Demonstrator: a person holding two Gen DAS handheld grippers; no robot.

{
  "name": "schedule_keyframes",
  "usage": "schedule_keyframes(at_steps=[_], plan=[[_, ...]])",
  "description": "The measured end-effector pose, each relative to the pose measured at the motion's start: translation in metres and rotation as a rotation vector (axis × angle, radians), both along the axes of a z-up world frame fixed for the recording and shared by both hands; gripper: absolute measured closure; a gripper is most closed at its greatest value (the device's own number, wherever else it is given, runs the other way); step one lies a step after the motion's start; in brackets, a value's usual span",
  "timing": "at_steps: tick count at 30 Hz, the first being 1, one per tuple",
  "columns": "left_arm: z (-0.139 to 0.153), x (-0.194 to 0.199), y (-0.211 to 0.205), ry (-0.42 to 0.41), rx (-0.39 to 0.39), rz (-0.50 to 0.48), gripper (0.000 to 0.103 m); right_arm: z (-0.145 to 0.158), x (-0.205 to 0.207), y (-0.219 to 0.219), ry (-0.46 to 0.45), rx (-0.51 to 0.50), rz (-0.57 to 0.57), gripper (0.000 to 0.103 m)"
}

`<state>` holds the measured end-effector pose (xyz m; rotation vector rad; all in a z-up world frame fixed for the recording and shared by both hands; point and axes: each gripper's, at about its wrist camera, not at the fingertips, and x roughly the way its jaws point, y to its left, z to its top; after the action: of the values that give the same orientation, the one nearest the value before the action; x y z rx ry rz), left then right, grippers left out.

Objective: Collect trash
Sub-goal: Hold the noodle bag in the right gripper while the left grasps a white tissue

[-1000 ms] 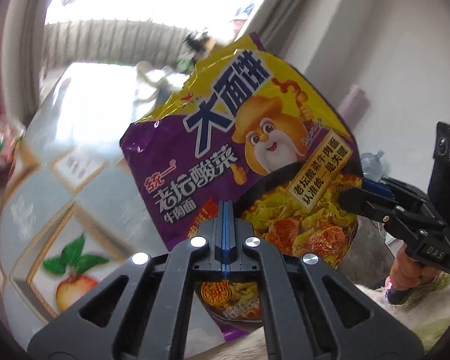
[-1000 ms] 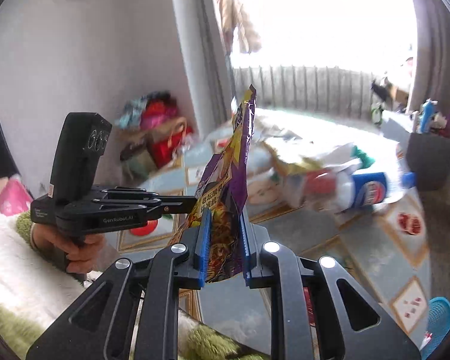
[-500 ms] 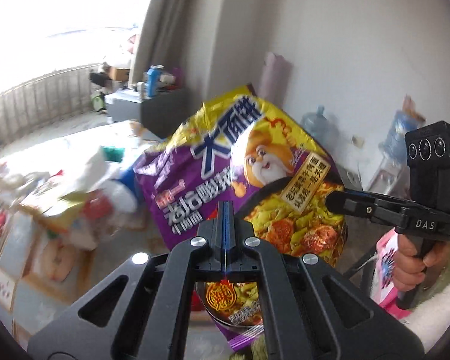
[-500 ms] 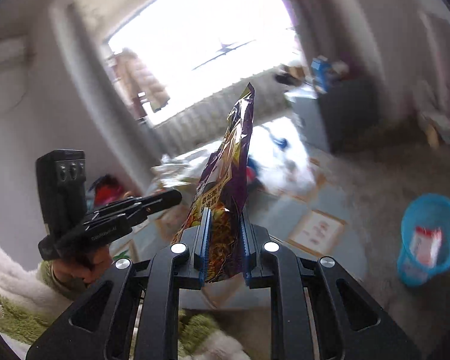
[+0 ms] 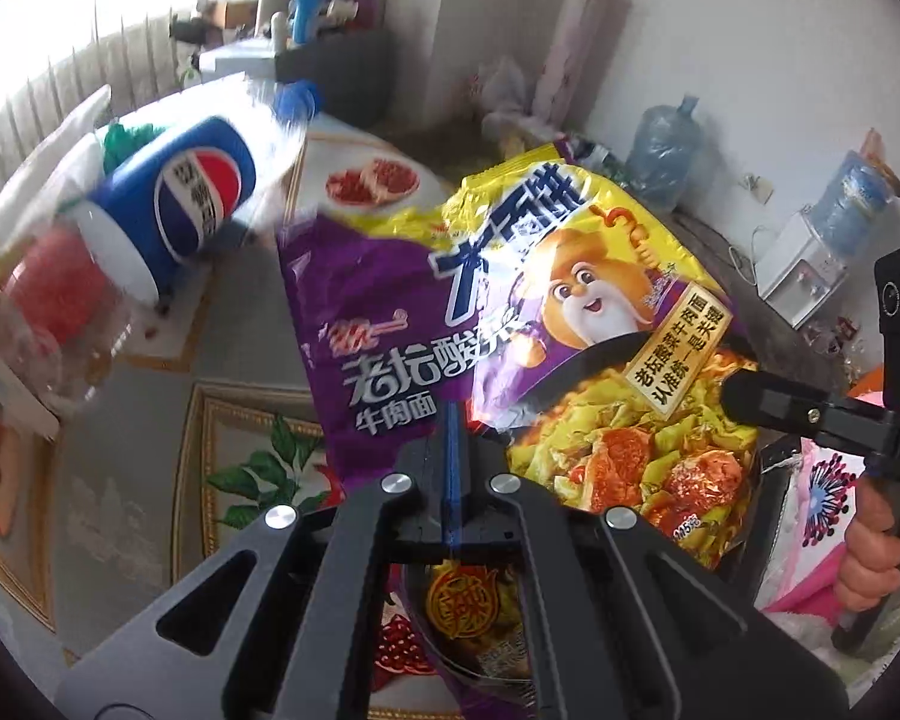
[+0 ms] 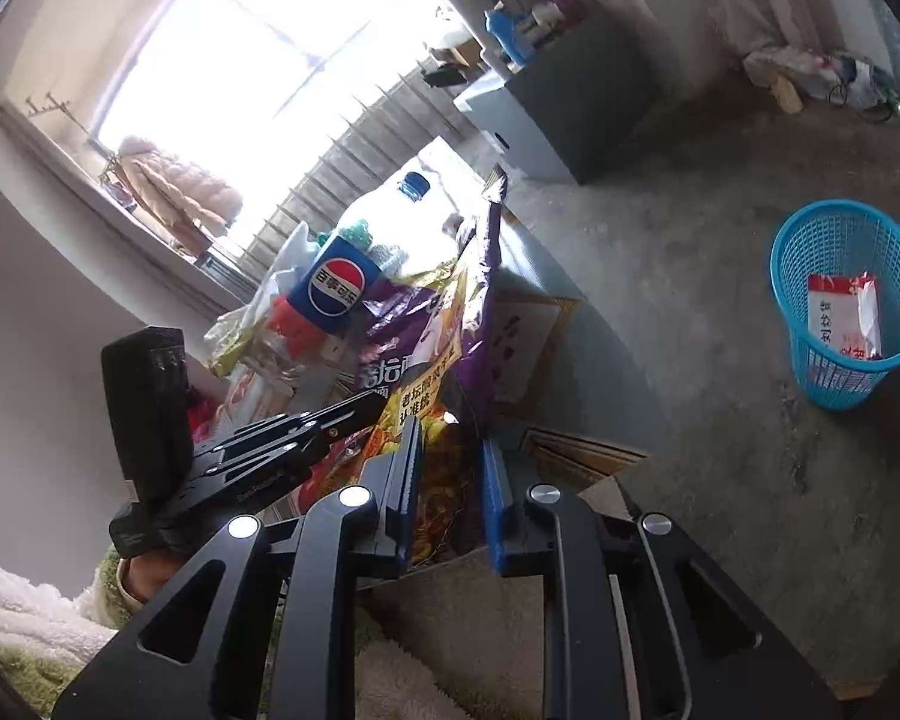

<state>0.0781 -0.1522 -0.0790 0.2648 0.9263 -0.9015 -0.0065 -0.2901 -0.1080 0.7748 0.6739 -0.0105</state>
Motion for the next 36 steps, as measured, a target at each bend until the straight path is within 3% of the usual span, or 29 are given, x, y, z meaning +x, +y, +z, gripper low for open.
schedule_keyframes(at_steps=[10, 23, 28, 32, 36], plan=[[0.002, -0.007, 0.0, -0.019, 0.015, -0.005, 0.103, -0.007, 0.007, -0.014, 0.008, 0.031, -0.003, 0.071], [0.001, -0.005, -0.001, -0.015, 0.003, 0.005, 0.103, -0.009, 0.031, -0.017, 0.03, 0.024, -0.02, 0.069], [0.002, -0.001, -0.004, -0.002, -0.016, 0.018, 0.103, -0.005, 0.036, -0.01, 0.064, -0.028, -0.037, 0.085], [0.007, 0.001, -0.001, 0.014, -0.061, 0.031, 0.103, 0.002, 0.032, -0.007, 0.066, -0.088, -0.063, 0.089], [0.026, 0.002, 0.011, -0.032, -0.123, 0.057, 0.103, 0.006, 0.028, -0.011, 0.058, -0.095, -0.086, 0.091]])
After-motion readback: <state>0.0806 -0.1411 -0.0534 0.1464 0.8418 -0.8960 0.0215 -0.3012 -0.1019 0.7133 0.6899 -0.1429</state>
